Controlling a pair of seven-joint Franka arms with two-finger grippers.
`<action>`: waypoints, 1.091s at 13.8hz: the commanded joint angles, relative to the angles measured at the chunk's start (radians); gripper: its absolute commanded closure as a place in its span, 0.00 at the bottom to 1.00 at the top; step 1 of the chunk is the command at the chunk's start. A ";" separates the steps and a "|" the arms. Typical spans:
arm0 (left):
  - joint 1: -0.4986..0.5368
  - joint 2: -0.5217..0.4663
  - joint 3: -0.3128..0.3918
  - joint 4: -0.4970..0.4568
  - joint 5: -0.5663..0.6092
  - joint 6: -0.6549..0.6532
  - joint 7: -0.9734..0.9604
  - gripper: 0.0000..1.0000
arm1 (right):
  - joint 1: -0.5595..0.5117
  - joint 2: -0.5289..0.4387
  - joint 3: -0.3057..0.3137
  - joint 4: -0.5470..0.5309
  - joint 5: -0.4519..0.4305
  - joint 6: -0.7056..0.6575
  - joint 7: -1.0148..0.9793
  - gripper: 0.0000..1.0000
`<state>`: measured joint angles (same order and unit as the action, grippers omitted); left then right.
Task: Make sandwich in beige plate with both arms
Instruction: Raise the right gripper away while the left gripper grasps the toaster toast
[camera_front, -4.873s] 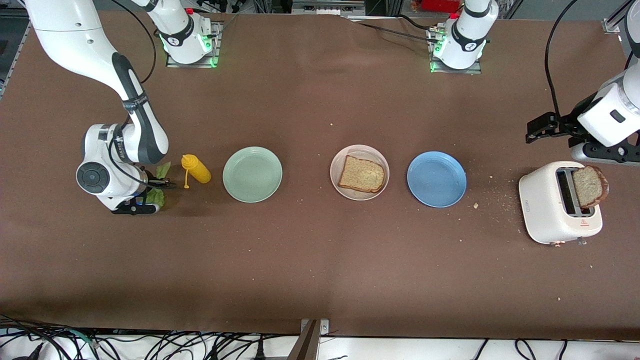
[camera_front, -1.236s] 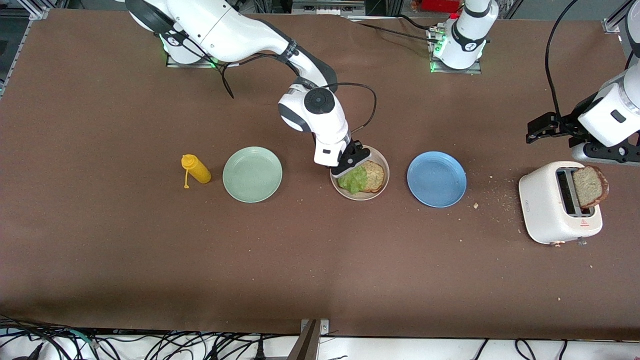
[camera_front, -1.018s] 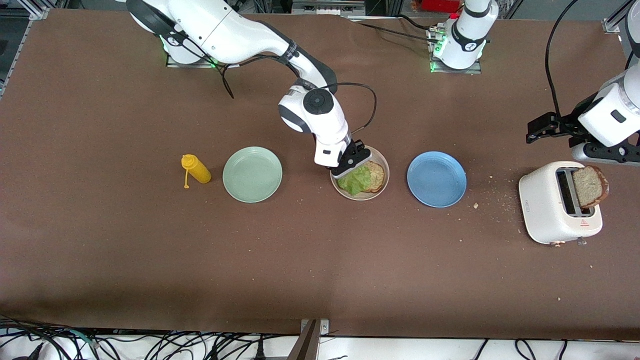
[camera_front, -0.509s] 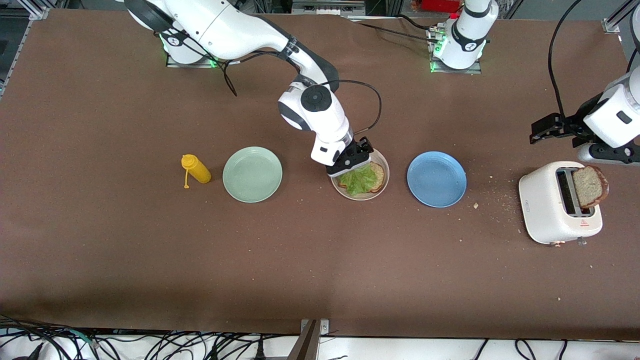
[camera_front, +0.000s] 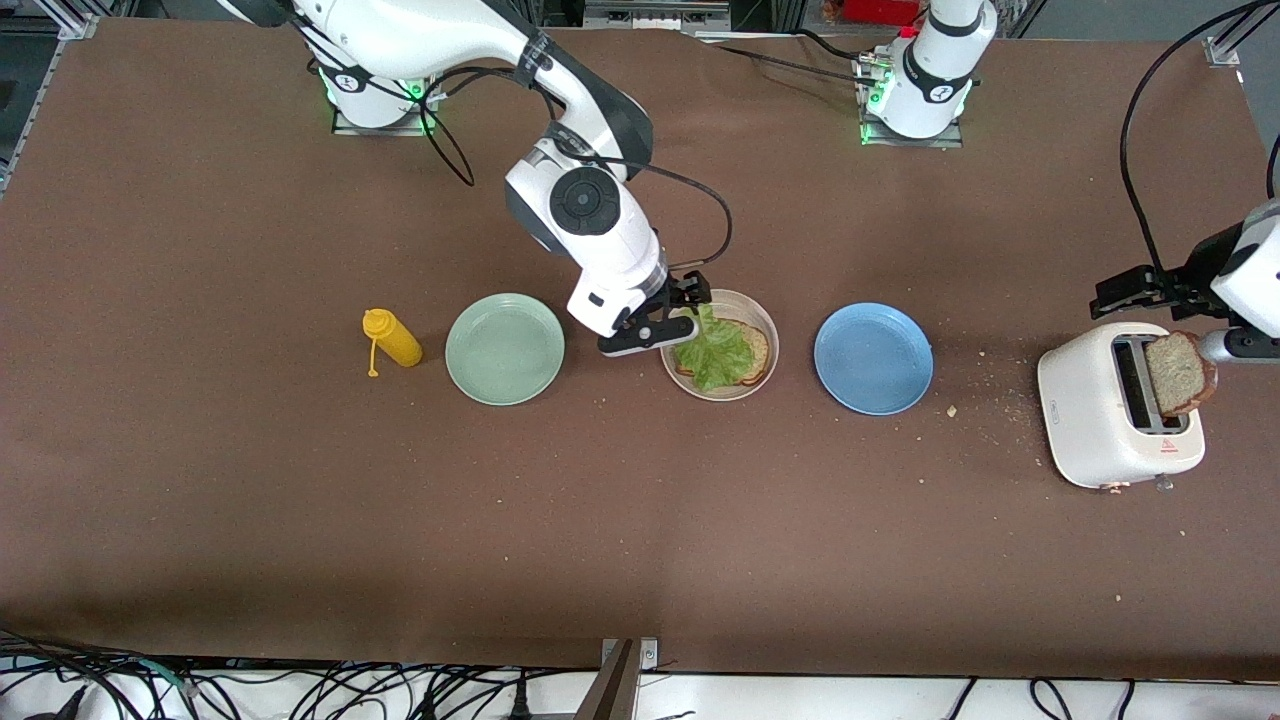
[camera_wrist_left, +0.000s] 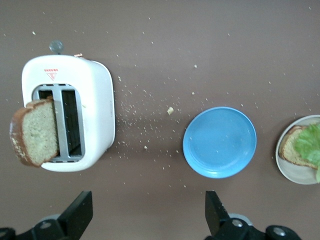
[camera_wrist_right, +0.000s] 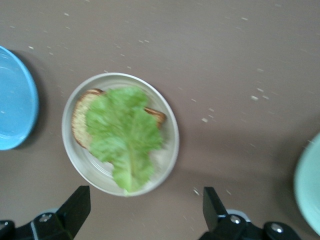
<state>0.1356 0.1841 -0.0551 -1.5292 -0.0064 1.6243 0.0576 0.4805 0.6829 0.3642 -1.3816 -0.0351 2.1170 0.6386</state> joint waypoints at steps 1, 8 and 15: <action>0.064 0.055 0.001 0.043 0.006 0.005 0.111 0.00 | -0.048 -0.075 0.004 -0.037 0.020 -0.154 0.010 0.00; 0.226 0.242 0.003 0.075 0.006 0.212 0.290 0.00 | -0.172 -0.248 -0.099 -0.169 0.009 -0.318 -0.110 0.00; 0.294 0.310 0.000 0.064 0.008 0.284 0.312 0.31 | -0.264 -0.387 -0.257 -0.221 0.011 -0.348 -0.437 0.00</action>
<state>0.4143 0.4787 -0.0425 -1.4908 -0.0063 1.9027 0.3459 0.2247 0.3572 0.1436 -1.5509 -0.0350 1.7656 0.2867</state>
